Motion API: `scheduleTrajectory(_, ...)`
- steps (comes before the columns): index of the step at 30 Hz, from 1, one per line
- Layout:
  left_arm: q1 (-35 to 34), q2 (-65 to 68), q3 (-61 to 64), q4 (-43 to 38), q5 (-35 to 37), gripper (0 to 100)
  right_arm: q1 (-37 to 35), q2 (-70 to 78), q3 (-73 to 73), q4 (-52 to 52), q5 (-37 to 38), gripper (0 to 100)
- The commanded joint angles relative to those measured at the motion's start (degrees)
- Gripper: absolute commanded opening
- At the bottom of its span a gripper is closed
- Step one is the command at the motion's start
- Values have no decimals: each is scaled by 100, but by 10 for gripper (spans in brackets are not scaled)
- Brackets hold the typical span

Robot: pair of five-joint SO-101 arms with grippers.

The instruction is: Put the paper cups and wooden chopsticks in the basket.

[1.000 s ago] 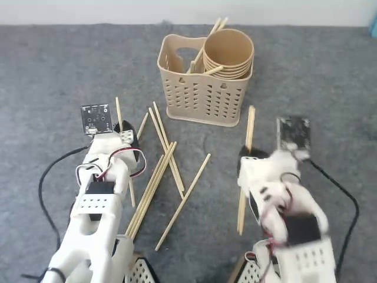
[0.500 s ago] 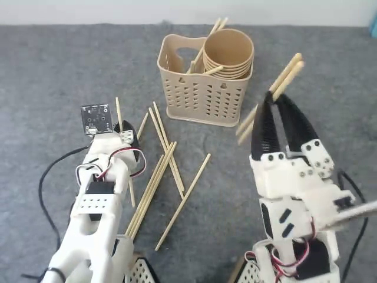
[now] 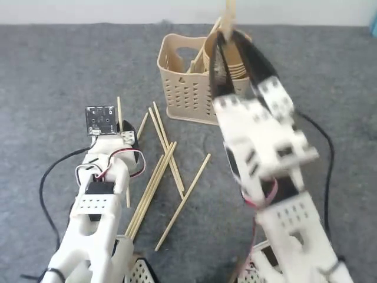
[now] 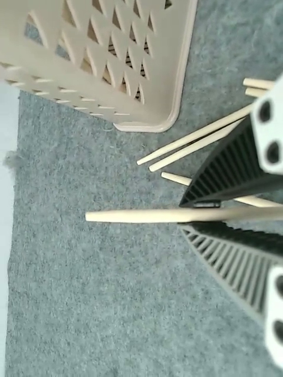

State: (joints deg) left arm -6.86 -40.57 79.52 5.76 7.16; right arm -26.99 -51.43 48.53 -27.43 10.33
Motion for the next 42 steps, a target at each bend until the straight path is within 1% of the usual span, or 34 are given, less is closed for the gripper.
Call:
scheduleTrajectory(1, -35, -141, -31, -185, -53, 12, -48, 1798, -1653, -286, 158, 9)
scheduleTrajectory(5, -35, -141, -31, -185, -53, 12, -57, 2853, -2602, -286, 158, 9)
scheduleTrajectory(9, -35, -141, -31, -185, -53, 12, -127, 3459, -3059, -286, 149, 9)
scheduleTrajectory(15, -35, -141, -31, -185, -53, 12, -163, 3978, -3130, -286, 141, 10)
scheduleTrajectory(19, -35, -141, -31, -185, -53, 12, -303, 4189, -3165, -268, -105, 12)
scheduleTrajectory(20, -35, -141, -31, -185, -53, 12, -303, 4224, -3147, -251, -132, 20)
scheduleTrajectory(22, -35, -141, -31, -185, -53, 12, -303, 4295, -3121, -163, -158, 73)
scheduleTrajectory(24, -35, -141, -31, -185, -53, 12, -303, 4277, -3121, 295, -185, 139)
scheduleTrajectory(25, -35, -141, -31, -185, -53, 12, -303, 4242, -3138, 558, -299, 156)
scheduleTrajectory(31, -35, -141, -31, -185, -53, 12, -259, 3855, -3270, 1253, -1073, 158)
scheduleTrajectory(34, -35, -141, -31, -185, -53, 12, -259, 3248, -3253, 1903, -1222, 114)
scheduleTrajectory(39, -35, -141, -31, -185, -53, 12, -259, 1965, -3253, 3547, -1741, 5)
scheduleTrajectory(42, -35, -141, -31, -185, -53, 12, -259, 1235, -3253, 4558, -1952, 18)
